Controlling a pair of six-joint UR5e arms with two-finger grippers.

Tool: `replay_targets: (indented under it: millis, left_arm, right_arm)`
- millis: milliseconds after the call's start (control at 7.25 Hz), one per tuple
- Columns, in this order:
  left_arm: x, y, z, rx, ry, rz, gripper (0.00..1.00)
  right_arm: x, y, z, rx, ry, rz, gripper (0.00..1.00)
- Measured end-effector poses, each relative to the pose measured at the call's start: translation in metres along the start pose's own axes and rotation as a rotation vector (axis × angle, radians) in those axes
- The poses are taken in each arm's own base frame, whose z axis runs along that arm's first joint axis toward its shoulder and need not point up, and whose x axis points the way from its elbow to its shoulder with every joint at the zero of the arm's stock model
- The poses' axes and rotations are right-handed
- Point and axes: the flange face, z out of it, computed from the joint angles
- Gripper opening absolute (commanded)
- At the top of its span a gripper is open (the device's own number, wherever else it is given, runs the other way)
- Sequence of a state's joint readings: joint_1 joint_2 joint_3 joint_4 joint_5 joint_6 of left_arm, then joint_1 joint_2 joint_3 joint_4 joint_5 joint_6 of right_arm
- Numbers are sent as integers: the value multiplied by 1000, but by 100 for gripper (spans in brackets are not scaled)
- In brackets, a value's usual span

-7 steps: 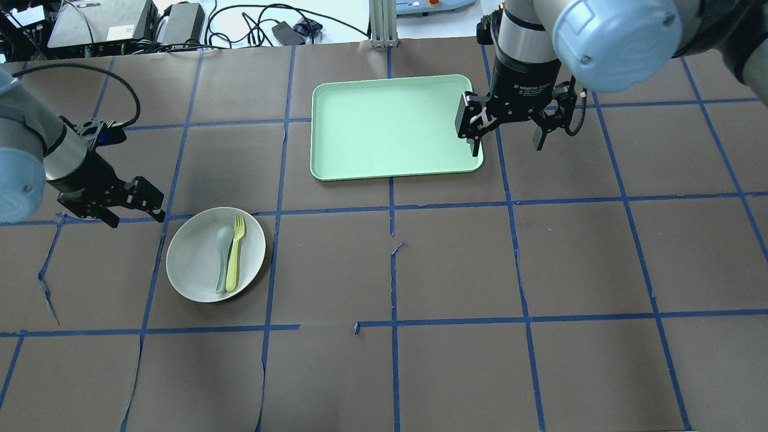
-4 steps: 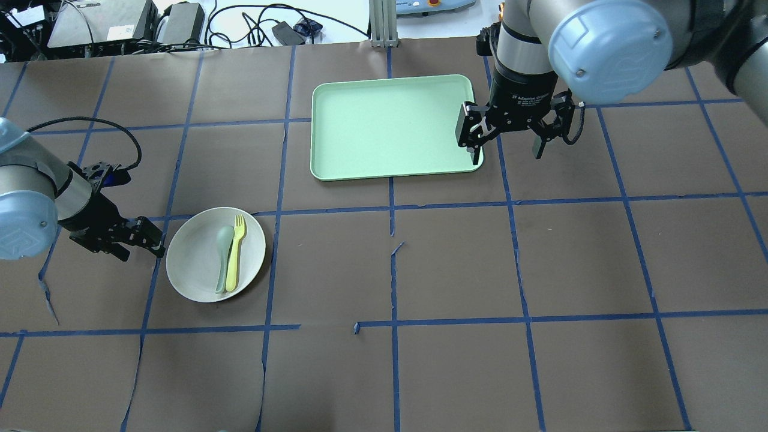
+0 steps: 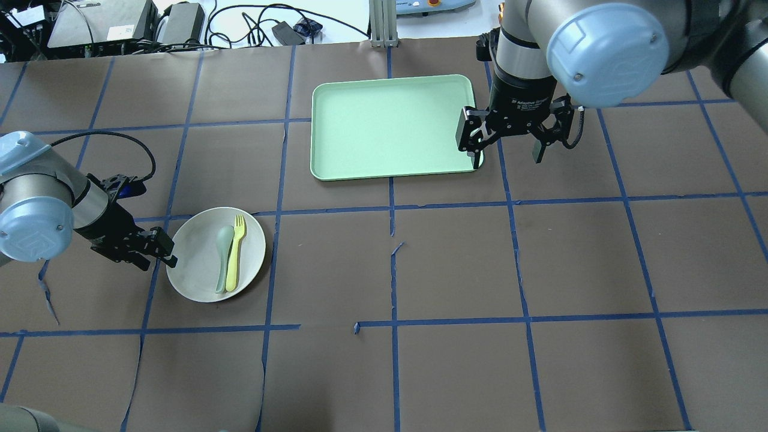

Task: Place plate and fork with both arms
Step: 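Move the left gripper down to the rim of the white plate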

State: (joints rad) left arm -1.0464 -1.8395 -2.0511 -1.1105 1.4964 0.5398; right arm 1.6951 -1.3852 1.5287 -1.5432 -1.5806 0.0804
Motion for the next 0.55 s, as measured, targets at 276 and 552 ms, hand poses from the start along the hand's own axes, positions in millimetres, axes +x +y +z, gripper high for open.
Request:
replay_targets:
  millis: [276, 552]
  left_arm:
    - [1, -2, 6, -3, 21, 8, 0]
    - [6, -4, 9, -15, 16, 30, 0]
  right_arm:
    - [0, 0, 2, -4, 1, -1, 100]
    - [0, 0, 2, -4, 2, -1, 100]
